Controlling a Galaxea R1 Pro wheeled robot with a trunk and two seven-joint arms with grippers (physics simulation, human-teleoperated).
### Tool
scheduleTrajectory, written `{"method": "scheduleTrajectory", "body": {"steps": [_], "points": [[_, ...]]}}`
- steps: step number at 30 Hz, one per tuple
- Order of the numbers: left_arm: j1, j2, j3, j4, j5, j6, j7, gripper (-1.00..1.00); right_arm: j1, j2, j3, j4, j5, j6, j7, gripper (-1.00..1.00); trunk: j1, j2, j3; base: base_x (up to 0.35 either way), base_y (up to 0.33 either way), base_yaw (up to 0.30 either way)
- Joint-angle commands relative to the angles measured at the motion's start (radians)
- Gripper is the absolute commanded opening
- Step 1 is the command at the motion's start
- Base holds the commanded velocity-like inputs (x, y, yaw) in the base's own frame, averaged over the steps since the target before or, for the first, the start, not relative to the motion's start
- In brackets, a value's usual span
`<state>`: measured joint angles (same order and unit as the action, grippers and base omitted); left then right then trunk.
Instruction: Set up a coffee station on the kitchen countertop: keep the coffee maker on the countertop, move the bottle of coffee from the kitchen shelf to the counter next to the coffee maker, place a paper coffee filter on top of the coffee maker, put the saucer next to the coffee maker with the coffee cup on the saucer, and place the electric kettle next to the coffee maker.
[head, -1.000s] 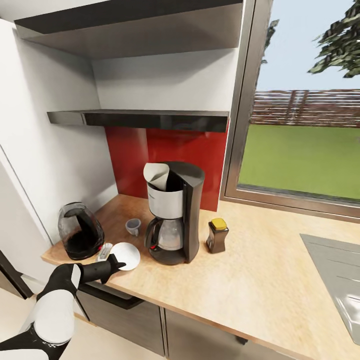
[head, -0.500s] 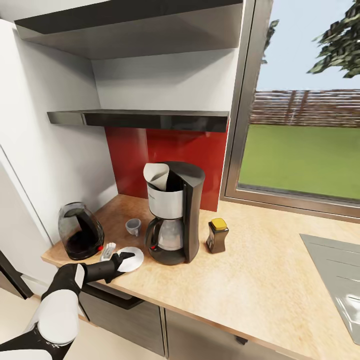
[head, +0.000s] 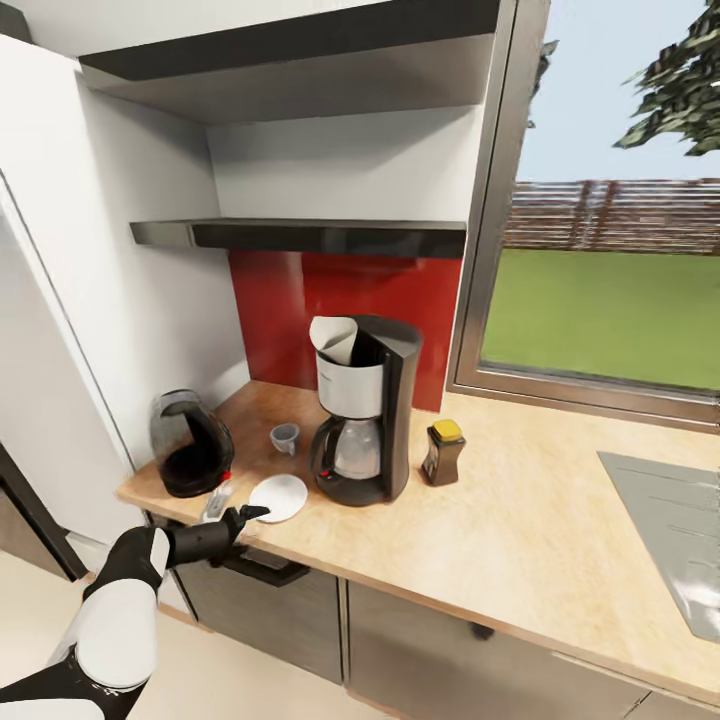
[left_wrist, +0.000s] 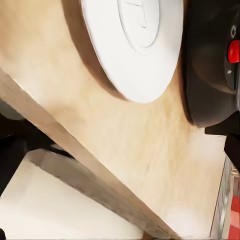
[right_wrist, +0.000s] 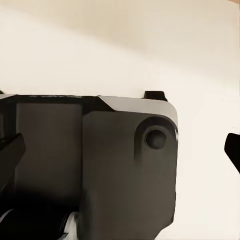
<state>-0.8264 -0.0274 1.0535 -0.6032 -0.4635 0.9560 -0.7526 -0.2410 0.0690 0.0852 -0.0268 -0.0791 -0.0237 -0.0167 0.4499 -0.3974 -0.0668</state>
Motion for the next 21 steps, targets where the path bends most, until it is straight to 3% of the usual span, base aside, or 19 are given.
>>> {"method": "scheduleTrajectory", "body": {"steps": [1,5,8,11,12,15,16,17,18,21], "points": [[-0.002,-0.001,0.008,-0.002,-0.011,0.005,-0.008,1.0,-0.001,0.0,0.008,0.001,-0.008,-0.002,-0.002,1.0,0.0,-0.003,-0.002,-0.301,0.15,0.0],[0.003,0.01,0.007,-0.003,-0.009,0.008,-0.023,1.0,-0.001,0.005,0.008,0.0,-0.009,-0.004,-0.002,1.0,0.0,-0.003,-0.002,-0.305,0.143,0.0],[0.04,0.018,0.007,-0.01,-0.009,0.007,-0.028,1.0,0.0,0.007,0.008,-0.001,-0.011,-0.005,-0.002,1.0,0.0,-0.003,-0.002,-0.306,0.138,0.0],[0.086,0.053,-0.001,-0.013,-0.01,-0.006,-0.052,1.0,0.0,0.008,0.008,-0.002,-0.013,-0.005,-0.002,1.0,0.0,-0.003,-0.002,-0.276,0.126,0.0],[0.134,0.087,-0.006,-0.011,-0.013,-0.071,-0.078,1.0,-0.001,0.01,0.008,-0.006,-0.014,-0.005,-0.002,1.0,0.0,-0.003,-0.002,-0.118,0.055,0.0],[0.175,0.105,-0.03,-0.011,-0.023,-0.146,-0.086,1.0,-0.001,0.012,0.008,-0.008,-0.015,-0.006,-0.002,1.0,0.0,-0.003,-0.002,-0.058,0.027,0.0],[0.205,0.119,-0.054,-0.01,-0.03,-0.19,-0.087,1.0,-0.001,0.012,0.007,-0.01,-0.015,-0.006,0.0,1.0,0.0,-0.003,-0.002,-0.02,0.009,0.0],[0.271,0.147,-0.102,-0.005,-0.041,-0.295,-0.086,1.0,0.0,0.013,0.008,-0.018,-0.016,-0.007,0.003,1.0,0.0,-0.003,-0.002,-0.005,0.002,0.0],[0.282,0.149,-0.109,-0.004,-0.043,-0.316,-0.085,1.0,-0.001,0.013,0.008,-0.023,-0.016,-0.007,0.003,1.0,0.0,-0.003,-0.002,-0.004,0.002,0.0],[0.381,0.158,-0.156,-0.002,-0.074,-0.486,-0.047,1.0,-0.001,0.014,0.007,-0.073,-0.016,-0.007,0.004,1.0,0.0,-0.003,-0.002,-0.001,0.001,0.0]]}}
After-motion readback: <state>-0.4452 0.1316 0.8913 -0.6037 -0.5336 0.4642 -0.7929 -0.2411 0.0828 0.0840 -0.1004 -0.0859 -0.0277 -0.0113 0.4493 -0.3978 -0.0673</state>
